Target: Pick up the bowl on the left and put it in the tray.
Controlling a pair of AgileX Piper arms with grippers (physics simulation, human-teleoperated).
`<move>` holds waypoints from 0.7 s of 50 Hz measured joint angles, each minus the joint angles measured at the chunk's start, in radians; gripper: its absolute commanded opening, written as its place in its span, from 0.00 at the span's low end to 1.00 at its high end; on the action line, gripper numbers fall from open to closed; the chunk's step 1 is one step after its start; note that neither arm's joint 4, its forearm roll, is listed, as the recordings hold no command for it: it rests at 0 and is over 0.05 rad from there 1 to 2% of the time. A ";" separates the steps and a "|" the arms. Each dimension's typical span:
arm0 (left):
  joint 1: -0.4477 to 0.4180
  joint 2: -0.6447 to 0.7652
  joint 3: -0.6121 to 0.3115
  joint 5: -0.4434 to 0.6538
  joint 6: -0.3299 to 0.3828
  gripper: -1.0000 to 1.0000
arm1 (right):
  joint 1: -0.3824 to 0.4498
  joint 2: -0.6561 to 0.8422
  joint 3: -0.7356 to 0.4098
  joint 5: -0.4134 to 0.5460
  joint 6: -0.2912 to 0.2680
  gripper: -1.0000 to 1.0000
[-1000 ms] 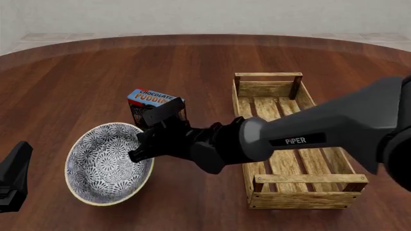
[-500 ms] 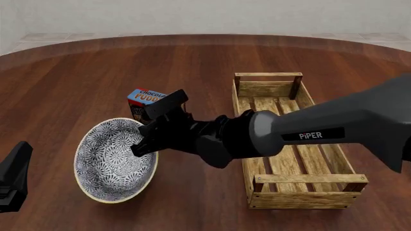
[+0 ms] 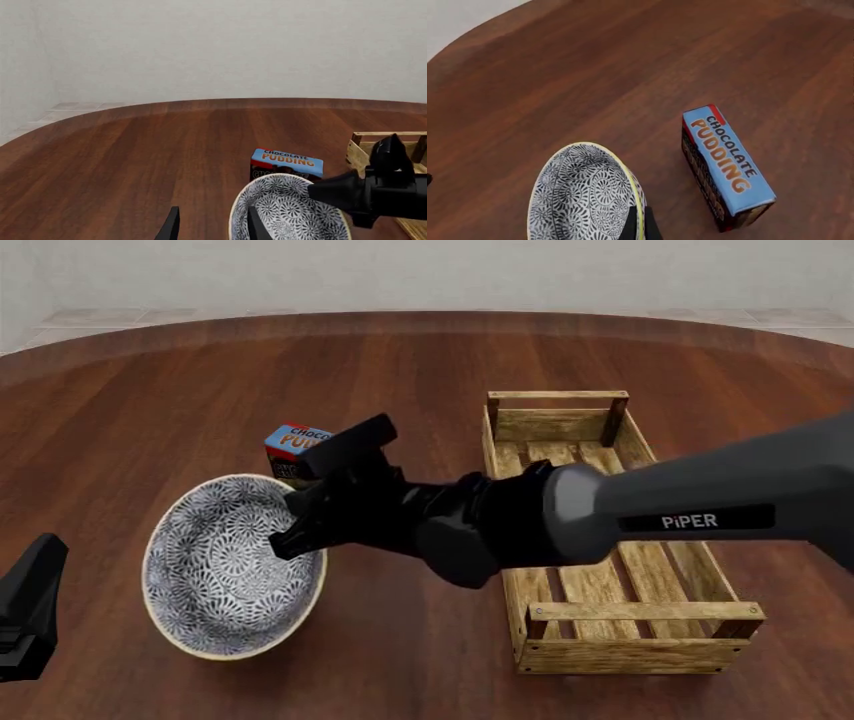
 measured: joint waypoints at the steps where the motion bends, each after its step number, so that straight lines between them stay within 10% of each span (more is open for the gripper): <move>1: 0.000 0.000 0.000 0.000 0.000 1.00 | 0.001 -0.004 0.001 0.000 0.001 0.00; 35: 0.000 0.000 0.000 0.000 0.000 1.00 | 0.003 -0.167 0.056 0.027 0.015 0.00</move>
